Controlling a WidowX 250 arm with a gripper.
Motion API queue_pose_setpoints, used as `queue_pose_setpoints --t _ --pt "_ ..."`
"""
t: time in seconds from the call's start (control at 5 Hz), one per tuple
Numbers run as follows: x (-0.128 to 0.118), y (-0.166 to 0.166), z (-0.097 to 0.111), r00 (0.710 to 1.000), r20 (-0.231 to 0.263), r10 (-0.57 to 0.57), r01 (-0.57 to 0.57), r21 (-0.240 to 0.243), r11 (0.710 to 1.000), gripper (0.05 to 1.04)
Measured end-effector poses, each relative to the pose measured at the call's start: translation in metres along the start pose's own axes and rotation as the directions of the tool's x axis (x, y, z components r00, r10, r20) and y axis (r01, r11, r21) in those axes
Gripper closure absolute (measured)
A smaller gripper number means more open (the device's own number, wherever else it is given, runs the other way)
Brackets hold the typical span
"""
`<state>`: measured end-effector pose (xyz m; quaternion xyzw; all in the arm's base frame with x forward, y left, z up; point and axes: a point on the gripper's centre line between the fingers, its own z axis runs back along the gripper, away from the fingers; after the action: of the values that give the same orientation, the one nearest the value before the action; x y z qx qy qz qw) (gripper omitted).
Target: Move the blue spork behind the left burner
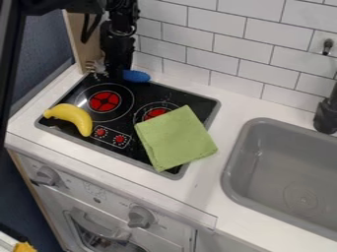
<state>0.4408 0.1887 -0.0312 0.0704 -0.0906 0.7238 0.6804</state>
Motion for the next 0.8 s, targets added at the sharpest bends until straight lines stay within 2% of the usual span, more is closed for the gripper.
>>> queue_pose_setpoints --t 0.2,0.4,0.6,0.8 --pt "-0.002 0.001 0.001 1.000 0.000 -0.010 0.010 -0.014 1.000 0.173" --pt "-0.006 0.006 0.003 1.000 -0.002 -0.013 0.013 -0.020 1.000 0.074" --pt "-0.007 0.013 0.010 1.000 -0.003 -0.012 0.012 -0.040 0.999 0.078" --pt "-0.004 0.013 0.035 1.000 0.009 -0.015 0.016 -0.109 0.994 0.083"
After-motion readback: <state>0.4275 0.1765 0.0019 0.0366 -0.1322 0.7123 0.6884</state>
